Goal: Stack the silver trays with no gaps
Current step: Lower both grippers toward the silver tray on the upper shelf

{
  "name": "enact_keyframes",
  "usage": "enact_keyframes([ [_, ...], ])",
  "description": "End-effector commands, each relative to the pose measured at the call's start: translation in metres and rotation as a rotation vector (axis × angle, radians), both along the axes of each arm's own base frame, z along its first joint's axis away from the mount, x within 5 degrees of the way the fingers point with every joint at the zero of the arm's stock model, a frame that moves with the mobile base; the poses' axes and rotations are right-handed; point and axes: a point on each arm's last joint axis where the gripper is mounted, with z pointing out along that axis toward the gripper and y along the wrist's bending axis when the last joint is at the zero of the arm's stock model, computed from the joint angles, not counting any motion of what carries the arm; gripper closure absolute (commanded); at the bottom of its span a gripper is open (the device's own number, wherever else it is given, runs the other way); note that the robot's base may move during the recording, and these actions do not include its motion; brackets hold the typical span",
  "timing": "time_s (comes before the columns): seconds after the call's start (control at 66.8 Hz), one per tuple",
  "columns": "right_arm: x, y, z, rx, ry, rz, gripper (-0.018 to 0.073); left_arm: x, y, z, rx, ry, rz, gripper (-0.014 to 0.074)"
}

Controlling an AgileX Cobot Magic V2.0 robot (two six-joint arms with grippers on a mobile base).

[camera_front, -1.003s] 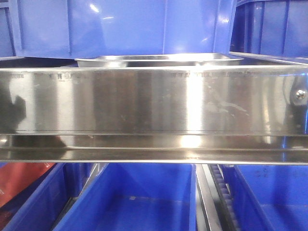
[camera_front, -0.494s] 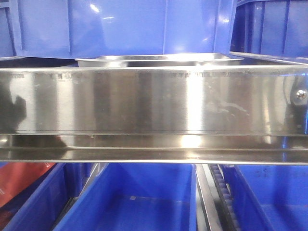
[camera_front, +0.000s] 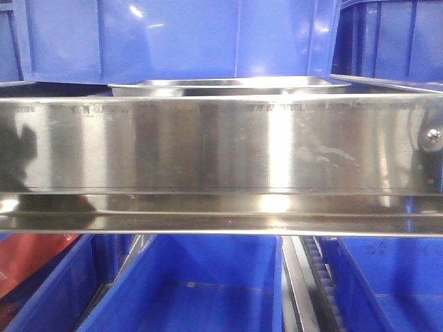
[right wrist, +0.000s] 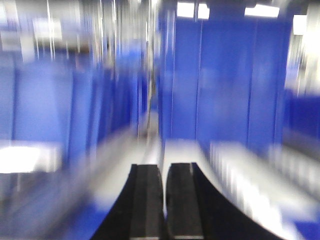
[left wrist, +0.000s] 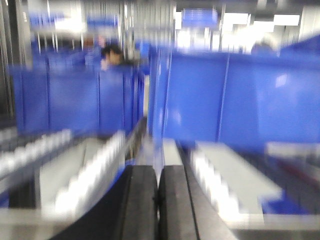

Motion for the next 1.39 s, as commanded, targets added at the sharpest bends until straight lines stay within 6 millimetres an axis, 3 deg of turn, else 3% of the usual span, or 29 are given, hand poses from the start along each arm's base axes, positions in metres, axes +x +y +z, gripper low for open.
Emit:
enact_keyframes([
  [0.0, -0.006, -0.001, 0.017, -0.007, -0.198, -0.015, 0.0576, -0.004, 0.0, 0.013, -0.007, -0.147, 0.0, 0.0603],
  [0.15, -0.013, 0.0, 0.042, -0.01, -0.253, -0.013, 0.0576, -0.007, -0.001, 0.028, 0.037, -0.18, 0.003, 0.0603],
  [0.3, -0.03, 0.002, 0.088, -0.012, -0.247, 0.002, 0.0576, -0.022, 0.0, 0.073, 0.118, -0.222, 0.031, 0.0603],
  [0.419, -0.039, 0.004, 0.122, -0.012, -0.185, 0.014, 0.0576, -0.024, 0.003, 0.104, 0.118, -0.133, 0.054, 0.0603],
  [0.554, -0.019, 0.004, 0.151, -0.005, 0.014, 0.028, 0.0576, -0.011, 0.005, 0.137, 0.11, 0.057, 0.071, 0.0603],
  [0.764, 0.035, 0.003, 0.166, 0.015, 0.435, 0.05, 0.0576, 0.042, 0.005, 0.164, 0.119, 0.376, 0.084, 0.0603],
  [0.974, 0.087, 0.001, 0.162, 0.036, 0.819, 0.07, 0.0576, 0.102, 0.002, 0.156, 0.122, 0.599, 0.074, 0.0603],
  [1.153, 0.123, -0.001, 0.152, 0.043, 0.865, 0.066, 0.0576, 0.136, -0.001, 0.134, 0.108, 0.711, 0.055, 0.0603],
  [1.378, 0.154, -0.001, 0.134, 0.085, 0.917, 0.083, 0.0576, 0.166, -0.009, 0.117, 0.0, 0.749, 0.012, 0.0603],
])
